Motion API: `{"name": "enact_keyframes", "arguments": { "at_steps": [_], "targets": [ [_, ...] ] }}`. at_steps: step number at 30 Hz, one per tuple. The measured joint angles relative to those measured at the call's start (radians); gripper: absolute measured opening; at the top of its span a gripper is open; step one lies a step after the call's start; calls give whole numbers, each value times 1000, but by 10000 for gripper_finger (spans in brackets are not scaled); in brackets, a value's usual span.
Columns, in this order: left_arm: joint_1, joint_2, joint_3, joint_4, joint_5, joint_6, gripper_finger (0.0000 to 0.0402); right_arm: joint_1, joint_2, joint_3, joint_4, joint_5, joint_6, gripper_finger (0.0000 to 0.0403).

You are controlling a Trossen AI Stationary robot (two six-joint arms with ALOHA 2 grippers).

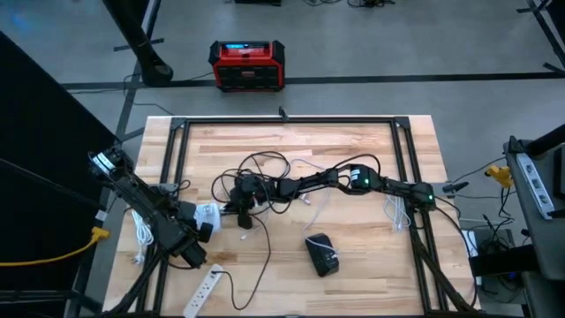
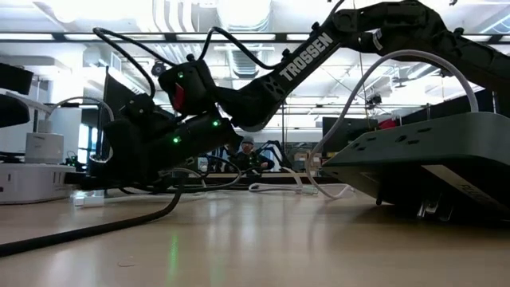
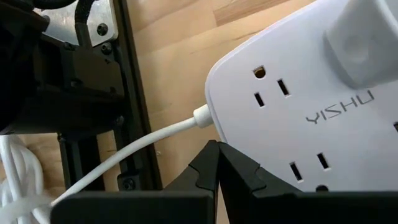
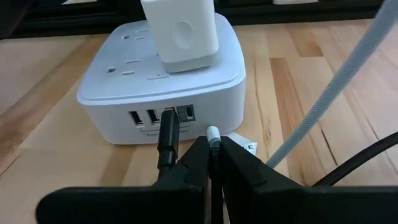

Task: Insert USB
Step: Insert the black charger cable into the top white outlet extension

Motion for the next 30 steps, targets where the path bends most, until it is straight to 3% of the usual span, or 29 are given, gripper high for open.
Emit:
{"name": "enact_keyframes", "arguments": {
  "at_steps": [30],
  "targets": [
    [-1, 1, -1, 21, -22, 7, 0, 3, -70, -93, 32, -74, 41, 14]
  ]
}}
